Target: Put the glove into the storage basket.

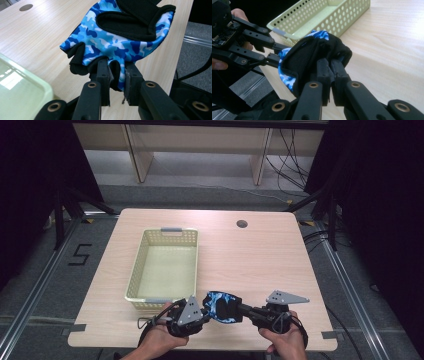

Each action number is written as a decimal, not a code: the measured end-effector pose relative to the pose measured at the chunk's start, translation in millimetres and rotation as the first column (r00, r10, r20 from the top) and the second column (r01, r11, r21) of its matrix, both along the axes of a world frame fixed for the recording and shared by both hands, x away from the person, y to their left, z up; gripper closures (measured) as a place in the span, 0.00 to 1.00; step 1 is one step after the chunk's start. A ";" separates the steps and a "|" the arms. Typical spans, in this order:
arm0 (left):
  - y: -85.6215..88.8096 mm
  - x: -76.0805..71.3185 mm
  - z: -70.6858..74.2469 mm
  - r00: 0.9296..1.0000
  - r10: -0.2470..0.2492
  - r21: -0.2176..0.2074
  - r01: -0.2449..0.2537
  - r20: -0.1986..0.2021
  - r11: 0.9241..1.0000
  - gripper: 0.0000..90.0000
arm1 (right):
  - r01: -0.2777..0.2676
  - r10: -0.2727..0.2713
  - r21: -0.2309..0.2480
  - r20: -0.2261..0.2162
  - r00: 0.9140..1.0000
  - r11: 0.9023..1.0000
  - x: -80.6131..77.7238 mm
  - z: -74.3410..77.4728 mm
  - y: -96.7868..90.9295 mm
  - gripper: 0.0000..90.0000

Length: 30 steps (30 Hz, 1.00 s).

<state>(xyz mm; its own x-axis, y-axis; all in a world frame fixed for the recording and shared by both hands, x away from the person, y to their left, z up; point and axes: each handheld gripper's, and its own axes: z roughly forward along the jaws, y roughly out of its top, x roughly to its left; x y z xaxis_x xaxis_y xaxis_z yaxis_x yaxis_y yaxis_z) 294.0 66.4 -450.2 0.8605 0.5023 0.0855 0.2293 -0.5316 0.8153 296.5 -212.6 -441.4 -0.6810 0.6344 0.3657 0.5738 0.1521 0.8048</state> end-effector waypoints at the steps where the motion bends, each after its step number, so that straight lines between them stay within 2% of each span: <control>1: 2.2 1.0 2.8 1.000 -0.008 0.016 0.008 -0.002 1.000 0.86 | 0.008 -0.008 0.014 -0.015 1.000 1.000 0.0 2.3 1.9 0.97; 2: 3.5 2.2 3.7 1.000 -0.001 0.008 0.002 -0.007 1.000 0.86 | -0.006 0.006 0.004 0.013 1.000 1.000 3.5 3.0 2.3 0.97; 3: 5.5 3.9 5.0 1.000 0.001 0.007 -0.001 -0.008 1.000 0.86 | -0.012 0.012 -0.006 0.024 1.000 1.000 4.8 5.5 3.7 0.97; 4: 7.3 5.5 6.3 1.000 0.011 -0.002 -0.011 -0.016 1.000 0.86 | -0.013 0.013 -0.003 0.016 1.000 1.000 5.8 7.3 6.1 0.97; 5: 10.2 7.4 9.5 1.000 0.007 0.009 -0.007 -0.012 1.000 0.86 | -0.016 0.016 0.006 0.014 1.000 1.000 6.7 8.5 9.2 0.97; 6: 13.0 8.4 13.0 1.000 0.015 0.007 -0.015 -0.015 1.000 0.86 | -0.017 0.017 -0.009 0.018 1.000 1.000 8.3 11.0 10.5 0.97; 7: 13.7 8.1 14.8 1.000 0.023 -0.015 -0.023 -0.015 1.000 0.86 | -0.026 0.026 0.002 0.011 1.000 1.000 8.9 14.6 13.3 0.97; 8: 16.1 8.2 19.1 1.000 0.025 -0.009 -0.025 -0.013 1.000 0.86 | -0.033 0.033 0.005 0.016 0.999 0.999 10.1 16.5 14.4 0.97; 9: 18.1 8.9 22.4 1.000 0.021 -0.013 -0.021 0.009 1.000 0.86 | -0.032 0.031 0.015 0.014 0.999 0.999 10.8 19.7 16.9 0.97; 10: 21.1 8.5 28.7 1.000 0.026 -0.006 -0.026 0.010 1.000 0.85 | -0.046 0.046 0.005 0.041 0.998 0.999 13.6 22.8 17.7 0.97; 11: 22.6 8.6 31.9 0.999 0.028 -0.008 -0.028 0.025 1.000 0.85 | -0.047 0.046 0.007 0.048 0.998 0.999 14.3 27.6 20.6 0.97; 12: 25.8 8.9 36.6 0.999 0.028 -0.003 -0.028 0.032 1.000 0.85 | -0.048 0.048 0.005 0.042 0.998 0.999 14.1 31.3 22.2 0.97; 13: 27.1 9.2 38.0 0.999 0.035 -0.017 -0.035 0.034 0.999 0.85 | -0.060 0.060 0.001 0.072 0.996 0.998 17.3 34.7 24.0 0.97; 14: 30.4 10.4 41.2 0.999 0.041 -0.014 -0.041 0.029 0.999 0.85 | -0.056 0.055 0.015 0.057 0.997 0.998 17.0 37.7 26.5 0.97; 15: 33.0 11.5 43.0 0.998 0.046 -0.008 -0.045 0.034 0.999 0.85 | -0.060 0.060 0.001 0.058 0.996 0.998 19.4 41.4 29.3 0.97; 16: 35.1 12.2 44.0 0.998 0.049 0.002 -0.049 0.036 0.999 0.85 | -0.068 0.069 -0.005 0.072 0.995 0.998 23.4 42.4 32.0 0.97; 17: 37.9 14.0 44.8 0.998 0.053 0.006 -0.053 0.042 0.999 0.85 | -0.074 0.074 0.005 0.066 0.995 0.997 25.0 44.0 35.1 0.97; 18: 41.8 16.0 46.2 0.998 0.057 0.016 -0.058 0.037 0.998 0.85 | -0.085 0.085 -0.007 0.086 0.993 0.996 29.3 45.0 38.4 0.97; 20: 50.1 20.4 46.3 0.997 0.075 0.012 -0.075 0.031 0.997 0.85 | -0.090 0.089 0.003 0.052 0.995 0.996 34.5 47.0 47.0 0.97; 22: 60.3 23.7 46.8 0.995 0.095 0.017 -0.095 0.037 0.995 0.85 | -0.111 0.110 0.003 0.055 0.992 0.994 44.2 46.5 57.2 0.97; 23: 66.0 25.7 46.6 0.994 0.098 0.022 -0.099 0.037 0.995 0.85 | -0.115 0.114 0.008 0.041 0.993 0.993 46.4 46.5 61.9 0.97; 24: 71.5 27.5 46.0 0.993 0.114 0.016 -0.115 0.030 0.993 0.85 | -0.125 0.125 0.000 0.050 0.991 0.992 51.1 46.1 67.4 0.97; 25: 78.8 29.8 45.7 0.991 0.129 0.019 -0.130 0.028 0.991 0.85 | -0.133 0.133 -0.003 0.029 0.991 0.991 53.9 46.9 74.4 0.97; 26: 83.3 31.2 45.6 0.991 0.133 0.024 -0.134 0.027 0.991 0.85 | -0.147 0.148 -0.013 0.042 0.988 0.989 59.5 47.2 82.4 0.97; 27: 90.7 33.7 45.4 0.990 0.142 0.027 -0.143 0.023 0.989 0.85 | -0.150 0.151 -0.009 0.038 0.988 0.989 61.5 47.1 88.6 0.97; 28: 96.3 35.5 44.9 0.987 0.157 0.023 -0.158 0.021 0.987 0.85 | -0.150 0.151 -0.034 0.028 0.988 0.988 66.4 48.6 96.4 0.97; 30: 106.3 39.5 44.1 0.984 0.174 0.033 -0.175 0.025 0.984 0.85 | -0.165 0.166 -0.039 0.032 0.986 0.986 75.0 47.4 110.3 0.97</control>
